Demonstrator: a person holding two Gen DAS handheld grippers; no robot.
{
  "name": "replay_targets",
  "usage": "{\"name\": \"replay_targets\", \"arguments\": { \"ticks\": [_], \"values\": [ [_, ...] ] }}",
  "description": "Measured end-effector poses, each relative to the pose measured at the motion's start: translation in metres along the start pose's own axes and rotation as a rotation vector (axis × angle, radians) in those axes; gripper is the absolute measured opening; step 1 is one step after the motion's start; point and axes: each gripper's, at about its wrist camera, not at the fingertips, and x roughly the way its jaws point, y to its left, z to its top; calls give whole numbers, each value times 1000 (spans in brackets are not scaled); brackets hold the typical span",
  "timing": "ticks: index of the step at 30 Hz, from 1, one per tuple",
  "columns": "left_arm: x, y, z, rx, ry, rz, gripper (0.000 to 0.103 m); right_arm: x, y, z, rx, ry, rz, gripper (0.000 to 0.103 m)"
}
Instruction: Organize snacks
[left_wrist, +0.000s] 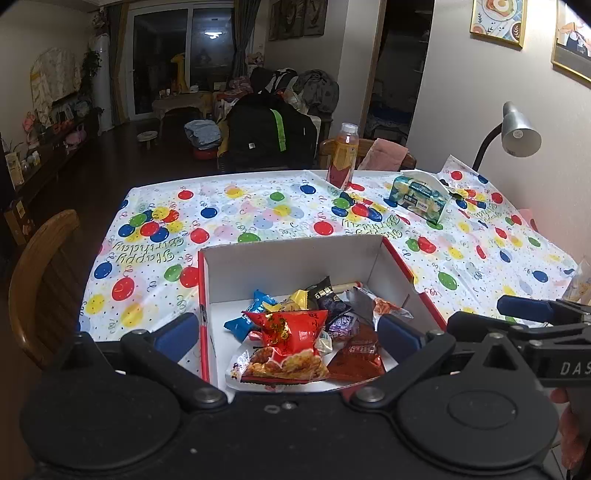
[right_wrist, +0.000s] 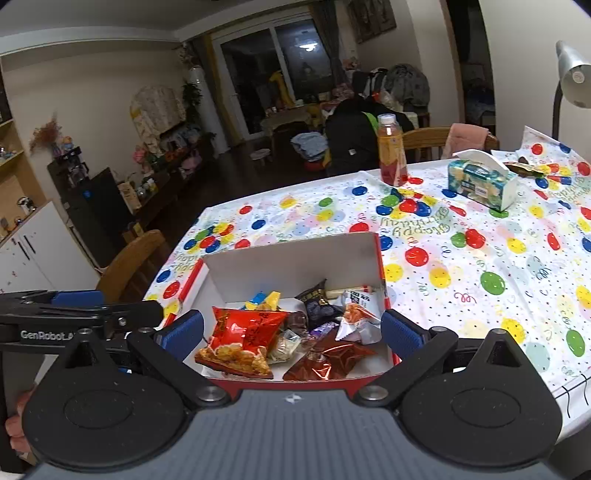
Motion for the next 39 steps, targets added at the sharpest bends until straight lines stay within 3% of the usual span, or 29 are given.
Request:
{"name": "replay_targets", "arguments": {
  "ticks": [21, 39],
  "values": [
    [1, 7, -5, -22, 17, -21, 103, 3, 7, -1, 3, 4, -48, 103],
    [-1, 8, -5, -16, 13, -25, 103, 5, 15, 1, -10, 6, -40, 103]
  ]
}}
